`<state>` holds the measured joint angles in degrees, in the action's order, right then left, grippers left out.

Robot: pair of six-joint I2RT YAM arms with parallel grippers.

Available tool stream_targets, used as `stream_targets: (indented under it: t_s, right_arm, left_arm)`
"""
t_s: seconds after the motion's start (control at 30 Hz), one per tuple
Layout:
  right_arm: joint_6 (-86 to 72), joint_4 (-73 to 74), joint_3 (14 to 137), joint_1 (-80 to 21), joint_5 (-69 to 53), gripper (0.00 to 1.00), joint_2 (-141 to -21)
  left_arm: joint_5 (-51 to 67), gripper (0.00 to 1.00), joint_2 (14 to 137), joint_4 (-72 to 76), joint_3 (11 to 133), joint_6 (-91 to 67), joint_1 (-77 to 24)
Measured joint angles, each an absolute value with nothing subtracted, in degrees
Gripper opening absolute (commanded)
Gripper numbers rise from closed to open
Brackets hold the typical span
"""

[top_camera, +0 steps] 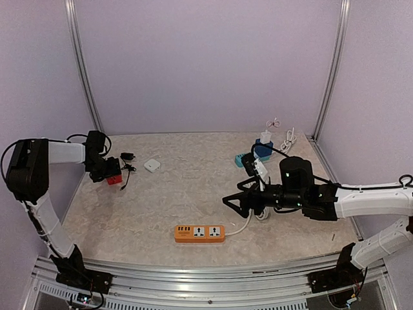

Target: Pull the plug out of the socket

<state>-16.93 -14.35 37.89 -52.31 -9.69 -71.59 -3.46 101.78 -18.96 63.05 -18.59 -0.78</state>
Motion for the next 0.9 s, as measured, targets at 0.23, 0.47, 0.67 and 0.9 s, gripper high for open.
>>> stream_targets:
  t_s: [0.23,0.47,0.67,0.9]
  right_arm:
    - [-13.32,-12.97,40.38,-52.64,-11.2,0.89,-76.75]
    - [-7.35,-9.63,46.37,-55.57,-12.25,0.88,-85.6]
    - [-2.28,-4.84,52.84,-58.19,-14.22,0.86,-95.11]
    - [2.66,1.08,59.44,-60.73,-14.74,0.86,-103.18]
  left_arm:
    - [-3.33,0.99,100.31,-20.6,63.05,-17.87,-1.76]
    - [-4.51,0.99,89.27,-23.03,64.18,-17.52,-9.61]
    - [-3.51,0.99,81.41,-23.42,66.04,-17.47,-14.2]
    - [-3.49,0.99,77.25,-23.7,64.69,-17.56,-15.73]
